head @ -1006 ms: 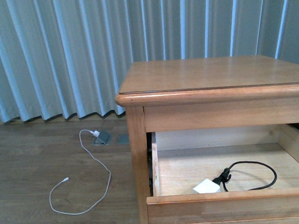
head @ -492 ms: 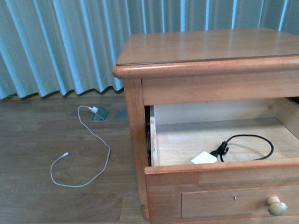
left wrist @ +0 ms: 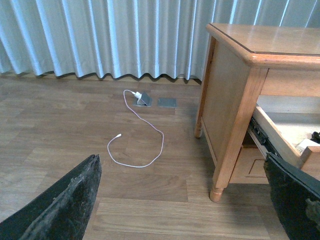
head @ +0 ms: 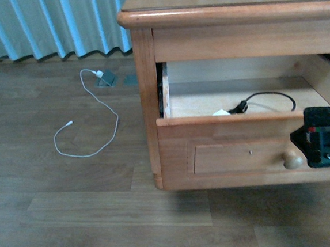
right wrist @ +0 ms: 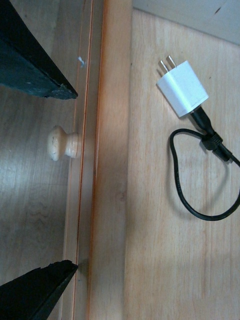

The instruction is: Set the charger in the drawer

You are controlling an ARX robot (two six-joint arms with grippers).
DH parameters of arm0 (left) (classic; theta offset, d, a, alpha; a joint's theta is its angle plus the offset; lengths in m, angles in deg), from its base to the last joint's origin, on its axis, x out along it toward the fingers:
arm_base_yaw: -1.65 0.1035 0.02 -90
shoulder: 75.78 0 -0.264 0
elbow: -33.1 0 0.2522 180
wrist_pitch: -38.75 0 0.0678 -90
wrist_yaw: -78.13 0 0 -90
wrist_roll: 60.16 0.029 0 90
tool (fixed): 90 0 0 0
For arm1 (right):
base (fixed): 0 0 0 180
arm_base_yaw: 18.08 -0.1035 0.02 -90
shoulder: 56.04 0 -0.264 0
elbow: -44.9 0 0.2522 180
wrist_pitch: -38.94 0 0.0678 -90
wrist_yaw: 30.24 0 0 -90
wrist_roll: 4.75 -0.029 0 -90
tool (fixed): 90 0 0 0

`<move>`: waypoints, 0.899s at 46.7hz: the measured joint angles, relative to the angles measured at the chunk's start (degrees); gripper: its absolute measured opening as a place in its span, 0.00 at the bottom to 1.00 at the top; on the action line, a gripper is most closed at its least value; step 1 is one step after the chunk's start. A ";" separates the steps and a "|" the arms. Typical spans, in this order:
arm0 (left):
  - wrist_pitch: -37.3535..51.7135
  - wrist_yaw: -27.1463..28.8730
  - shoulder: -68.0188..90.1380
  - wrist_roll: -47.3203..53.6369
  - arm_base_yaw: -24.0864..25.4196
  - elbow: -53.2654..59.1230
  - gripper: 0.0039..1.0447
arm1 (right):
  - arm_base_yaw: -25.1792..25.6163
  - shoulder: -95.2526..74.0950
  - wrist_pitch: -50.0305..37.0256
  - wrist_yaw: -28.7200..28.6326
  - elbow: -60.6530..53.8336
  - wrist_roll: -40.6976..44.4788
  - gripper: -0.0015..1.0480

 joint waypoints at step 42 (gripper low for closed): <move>0.00 0.00 0.00 0.00 0.00 0.00 0.94 | -1.38 -35.10 -23.43 9.29 31.89 2.01 0.92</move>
